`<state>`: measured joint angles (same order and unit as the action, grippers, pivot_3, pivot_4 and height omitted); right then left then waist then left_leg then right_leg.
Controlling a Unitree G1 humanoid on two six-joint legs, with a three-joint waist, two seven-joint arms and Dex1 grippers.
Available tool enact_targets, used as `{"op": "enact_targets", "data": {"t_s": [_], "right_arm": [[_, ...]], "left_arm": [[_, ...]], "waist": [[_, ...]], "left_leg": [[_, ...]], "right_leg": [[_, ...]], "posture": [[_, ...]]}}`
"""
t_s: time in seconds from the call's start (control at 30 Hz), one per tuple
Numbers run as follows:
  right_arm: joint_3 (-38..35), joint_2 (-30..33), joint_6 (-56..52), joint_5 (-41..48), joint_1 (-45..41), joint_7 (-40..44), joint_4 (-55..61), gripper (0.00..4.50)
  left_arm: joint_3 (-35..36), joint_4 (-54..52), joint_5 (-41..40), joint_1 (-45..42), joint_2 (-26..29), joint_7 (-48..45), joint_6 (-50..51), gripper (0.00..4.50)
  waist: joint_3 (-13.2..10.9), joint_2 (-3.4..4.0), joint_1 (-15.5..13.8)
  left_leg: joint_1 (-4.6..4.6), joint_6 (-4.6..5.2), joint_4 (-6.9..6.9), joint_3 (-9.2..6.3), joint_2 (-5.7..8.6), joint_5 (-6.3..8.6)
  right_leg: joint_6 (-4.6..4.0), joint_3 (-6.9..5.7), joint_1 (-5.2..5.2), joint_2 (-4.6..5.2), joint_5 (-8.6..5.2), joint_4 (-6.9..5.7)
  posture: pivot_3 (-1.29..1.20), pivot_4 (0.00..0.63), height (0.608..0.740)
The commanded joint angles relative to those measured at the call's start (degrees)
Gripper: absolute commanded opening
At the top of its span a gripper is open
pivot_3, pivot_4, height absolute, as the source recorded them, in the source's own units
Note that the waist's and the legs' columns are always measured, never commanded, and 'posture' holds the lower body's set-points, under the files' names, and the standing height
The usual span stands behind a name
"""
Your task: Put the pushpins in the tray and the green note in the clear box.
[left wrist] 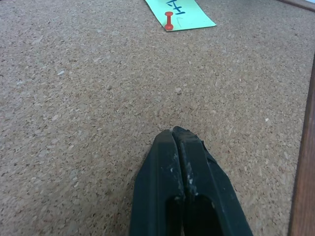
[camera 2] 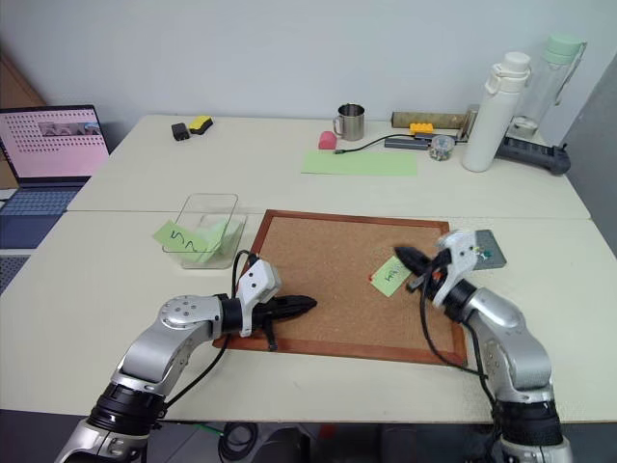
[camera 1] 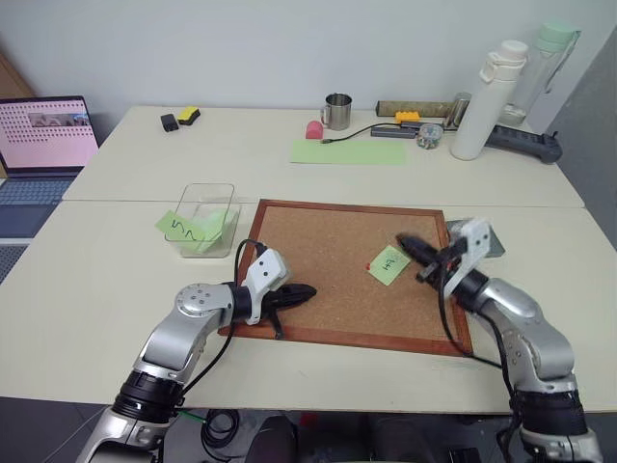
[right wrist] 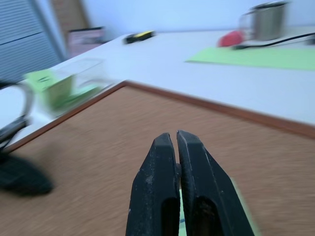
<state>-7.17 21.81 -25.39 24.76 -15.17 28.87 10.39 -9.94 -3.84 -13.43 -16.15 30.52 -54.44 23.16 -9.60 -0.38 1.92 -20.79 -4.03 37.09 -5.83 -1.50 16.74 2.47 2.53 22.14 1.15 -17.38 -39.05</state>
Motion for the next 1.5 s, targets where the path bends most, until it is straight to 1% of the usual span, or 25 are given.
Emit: {"op": "enact_targets", "data": {"t_s": [0.03, 0.17, 0.27, 0.3, 0.4, 0.5, 0.67, 0.77, 0.83, 0.93, 1.0, 1.1, 1.23, 1.33, 1.5], "right_arm": [[-5.7, 4.6, 3.5, -6.1, -6.3, -6.4, -11.0, 0.03], [-6.9, 7.0, 5.4, -8.3, -11.1, -7.3, -23.4, 0.03], [-7.6, 7.2, 6.6, -8.5, -13.2, -6.8, -29.2, 0.03], [-7.8, 7.1, 6.8, -8.2, -13.8, -6.4, -30.6, 0.24], [-7.9, 7.1, 7.7, -7.9, -14.7, -5.6, -33.1, 0.67], [-8.1, 7.1, 8.7, -7.6, -14.9, -5.2, -33.8, 1.34], [-8.4, 7.7, 9.4, -6.6, -13.7, -3.3, -30.3, 2.4], [-7.8, 7.9, 9.7, -5.8, -12.2, -0.5, -25.7, 2.4], [-6.4, 7.1, 7.7, -2.7, -9.6, 3.8, -18.5, 2.4], [-1.6, 6.6, 3.8, 0.4, -4.7, 9.3, -8.3, 2.4], [1.5, 6.0, 2.4, 0.7, -2.6, 10.5, -4.3, 2.4], [6.0, 3.8, 1.0, 0.1, -0.8, 9.9, -0.1, 2.4], [11.3, 1.0, 1.0, -3.6, -0.2, 8.2, 0.1, 2.4], [13.4, -0.4, 0.5, -6.3, -1.0, 6.0, -2.3, 2.4], [15.4, -1.0, 1.2, -9.1, -2.4, 6.2, -6.6, 2.4]], "left_arm": [[-0.7, 0.1, 0.5, 0.2, 0.3, 0.0, -0.1, 0.0], [-0.9, 0.4, 0.5, -0.2, 0.1, 0.1, -0.1, 0.0], [-0.7, 0.3, 0.5, -0.1, 0.3, 0.2, -0.1, 0.0], [-0.5, 0.1, 0.4, 0.1, 0.4, 0.3, 0.0, 0.0], [-0.1, -0.5, 0.3, 0.8, 0.8, 0.4, 0.0, 0.0], [0.1, -1.0, 0.3, 1.3, 1.0, 0.7, 0.3, 0.0], [0.2, -1.3, 0.2, 1.5, 1.0, 1.1, 0.7, 0.0], [0.2, -1.5, 0.1, 1.5, 1.0, 1.3, 0.8, 0.0], [0.2, -1.7, 0.0, 1.6, 1.0, 1.3, 0.8, 0.0], [0.1, -1.6, -0.1, 1.6, 1.0, 1.2, 0.8, 0.0], [-0.1, -1.4, 0.0, 1.4, 0.9, 1.1, 0.7, 0.0], [-0.3, -1.4, -0.1, 1.4, 0.8, 1.1, 0.7, 0.0], [-0.4, -1.5, -0.1, 1.5, 0.8, 0.9, 0.6, 0.0], [-0.4, -1.7, -0.1, 1.7, 0.9, 0.9, 0.5, 0.0], [-0.3, -2.2, -0.1, 2.1, 1.0, 1.1, 0.5, 0.0]], "waist": [[0.0, 0.0, 0.0], [0.0, 0.01, 0.0], [0.0, 0.01, 0.0], [0.0, 0.01, 0.0], [0.0, 0.01, 0.0], [0.0, 0.01, 0.1], [0.0, 0.01, 0.1], [0.0, 0.02, 0.1], [0.0, 0.02, 0.1], [0.0, 0.02, 0.1], [0.0, 0.02, 0.2], [0.0, 0.02, 0.1], [0.0, 0.02, 0.1], [0.0, 0.01, 0.0], [0.0, 0.01, 0.0]], "left_leg": [[-0.01, 0.0, -0.01, 0.01, 0.01, 0.0], [0.0, 0.0, -0.03, 0.06, 0.0, 0.0], [0.0, 0.0, -0.03, 0.09, -0.01, 0.0], [0.0, 0.0, -0.02, 0.11, -0.01, 0.0], [0.0, 0.0, -0.02, 0.15, 0.0, 0.0], [0.0, 0.01, -0.02, 0.14, -0.01, 0.0], [0.01, 0.0, -0.02, 0.13, -0.02, 0.0], [0.01, 0.0, -0.03, 0.13, -0.02, 0.0], [0.01, 0.0, -0.03, 0.13, -0.02, 0.0], [0.0, 0.0, -0.04, 0.09, -0.05, 0.0], [0.01, 0.01, -0.04, 0.05, -0.06, 0.0], [0.01, 0.01, -0.01, 0.04, -0.03, 0.0], [0.01, 0.0, -0.02, 0.0, -0.03, 0.0], [-0.01, 0.0, 0.0, 0.01, -0.02, 0.0], [0.01, 0.0, -0.02, 0.0, -0.02, 0.0]], "right_leg": [[0.0, 0.0, 0.01, 0.01, 0.0, 0.0], [0.0, 0.02, 0.03, 0.0, 0.0, 0.01], [-0.01, 0.05, 0.03, 0.01, 0.0, 0.0], [-0.01, 0.06, 0.02, 0.01, 0.0, -0.01], [-0.01, 0.1, 0.03, 0.02, 0.0, -0.01], [-0.01, 0.09, 0.03, 0.01, 0.0, 0.0], [-0.01, 0.09, 0.03, 0.01, 0.0, -0.01], [-0.01, 0.09, 0.03, 0.01, 0.0, -0.02], [-0.01, 0.08, 0.03, 0.01, 0.0, -0.01], [-0.01, 0.06, 0.02, -0.01, 0.0, 0.0], [-0.01, 0.03, 0.01, -0.02, 0.0, -0.01], [0.0, 0.03, 0.0, 0.0, 0.0, -0.01], [0.0, 0.0, 0.01, -0.01, 0.0, -0.02], [0.0, 0.01, 0.01, 0.0, 0.0, 0.0], [0.0, -0.01, 0.02, -0.01, 0.0, 0.0]], "posture": [[0.0, 0.15, 0.74], [0.0, 0.15, 0.74], [0.0, 0.15, 0.74], [0.0, 0.15, 0.74], [0.0, 0.15, 0.74], [0.0, 0.15, 0.74], [0.0, 0.15, 0.74], [0.0, 0.15, 0.74], [0.0, 0.15, 0.74], [0.0, 0.15, 0.74], [0.0, 0.15, 0.74], [0.0, 0.15, 0.74], [0.0, 0.15, 0.74], [0.0, 0.15, 0.74], [0.0, 0.15, 0.74]]}}
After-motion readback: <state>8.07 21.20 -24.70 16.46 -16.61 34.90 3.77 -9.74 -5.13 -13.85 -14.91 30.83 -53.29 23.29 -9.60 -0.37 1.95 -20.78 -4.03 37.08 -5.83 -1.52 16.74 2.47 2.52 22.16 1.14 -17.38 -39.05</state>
